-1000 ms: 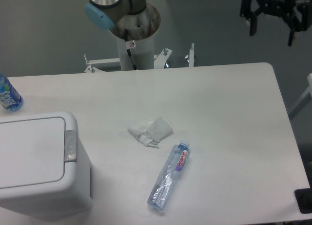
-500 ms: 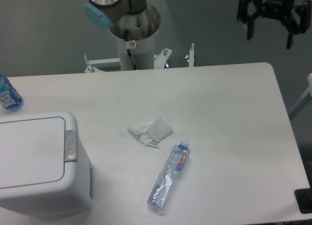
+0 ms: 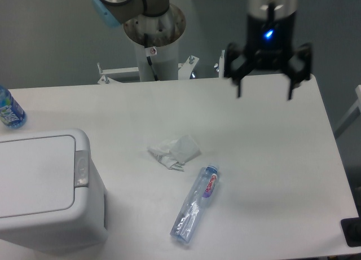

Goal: Open the trash can
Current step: 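Move the open gripper down toward the white trash bin's lid edge, then press the gripper finger against the bin lid to flip it open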

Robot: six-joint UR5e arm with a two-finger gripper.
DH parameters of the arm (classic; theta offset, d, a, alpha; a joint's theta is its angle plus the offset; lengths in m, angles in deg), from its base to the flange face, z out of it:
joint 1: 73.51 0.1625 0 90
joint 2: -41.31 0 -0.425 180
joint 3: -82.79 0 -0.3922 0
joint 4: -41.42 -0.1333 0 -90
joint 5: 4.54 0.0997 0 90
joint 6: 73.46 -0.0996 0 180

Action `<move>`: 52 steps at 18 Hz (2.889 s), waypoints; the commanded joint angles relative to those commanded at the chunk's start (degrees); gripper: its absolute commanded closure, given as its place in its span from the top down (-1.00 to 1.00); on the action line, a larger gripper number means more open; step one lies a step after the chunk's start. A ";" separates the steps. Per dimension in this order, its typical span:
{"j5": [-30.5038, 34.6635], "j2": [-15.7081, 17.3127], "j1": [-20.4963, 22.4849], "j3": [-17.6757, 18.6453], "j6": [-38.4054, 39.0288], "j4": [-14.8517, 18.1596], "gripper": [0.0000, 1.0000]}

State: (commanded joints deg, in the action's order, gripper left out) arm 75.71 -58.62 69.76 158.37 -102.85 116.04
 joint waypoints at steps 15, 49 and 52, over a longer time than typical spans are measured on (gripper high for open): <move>-16.44 -6.24 -10.64 0.53 21.20 -8.08 1.00; -15.82 -8.18 -15.04 3.16 23.14 -11.07 1.00; -15.82 -8.26 -15.04 3.16 23.14 -11.07 1.00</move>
State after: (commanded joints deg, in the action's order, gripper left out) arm 59.88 -66.88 54.72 161.54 -79.70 104.96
